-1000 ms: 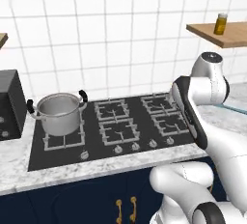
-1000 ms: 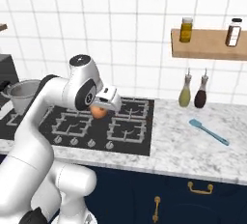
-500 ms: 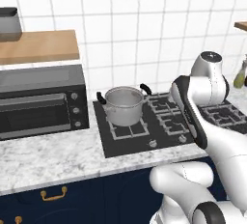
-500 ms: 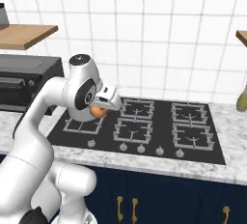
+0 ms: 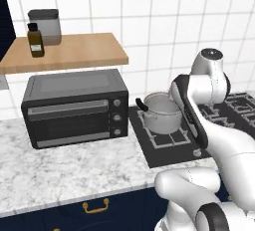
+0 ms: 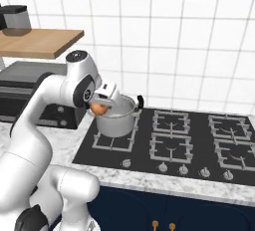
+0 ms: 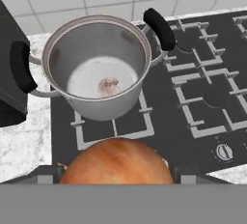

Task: Put the garlic and onion in the pot. Retrieve the spatula and lightly stir the vegetables in the pot.

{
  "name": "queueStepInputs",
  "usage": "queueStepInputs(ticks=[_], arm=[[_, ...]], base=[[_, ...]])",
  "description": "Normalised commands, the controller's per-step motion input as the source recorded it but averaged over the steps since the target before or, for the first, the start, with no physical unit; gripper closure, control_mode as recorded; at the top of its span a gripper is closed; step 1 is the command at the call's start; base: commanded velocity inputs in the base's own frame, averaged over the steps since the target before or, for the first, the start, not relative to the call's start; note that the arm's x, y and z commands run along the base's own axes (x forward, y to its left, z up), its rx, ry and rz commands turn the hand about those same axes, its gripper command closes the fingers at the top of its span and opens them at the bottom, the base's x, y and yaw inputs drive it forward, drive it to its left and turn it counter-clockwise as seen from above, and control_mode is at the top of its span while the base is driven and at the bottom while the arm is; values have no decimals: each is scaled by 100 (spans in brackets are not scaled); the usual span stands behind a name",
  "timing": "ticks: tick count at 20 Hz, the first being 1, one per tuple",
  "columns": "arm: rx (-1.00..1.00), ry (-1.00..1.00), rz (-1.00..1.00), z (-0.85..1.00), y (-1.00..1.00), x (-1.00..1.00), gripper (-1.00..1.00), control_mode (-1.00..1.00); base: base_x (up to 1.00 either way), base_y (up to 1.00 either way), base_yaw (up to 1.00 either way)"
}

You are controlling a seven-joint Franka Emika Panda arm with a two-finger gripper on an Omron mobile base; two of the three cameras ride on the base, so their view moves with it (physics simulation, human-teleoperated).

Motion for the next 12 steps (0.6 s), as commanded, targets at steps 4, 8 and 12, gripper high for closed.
queueStepInputs(ticks=[4,8,12], arm=[[0,1,2,26,0,83,100,-100],[0,17,3,-19,0,100,100,-100],[0,29,1,-50,0,99,100,-100]], base=[[0,0,0],[0,0,0],[0,0,0]])
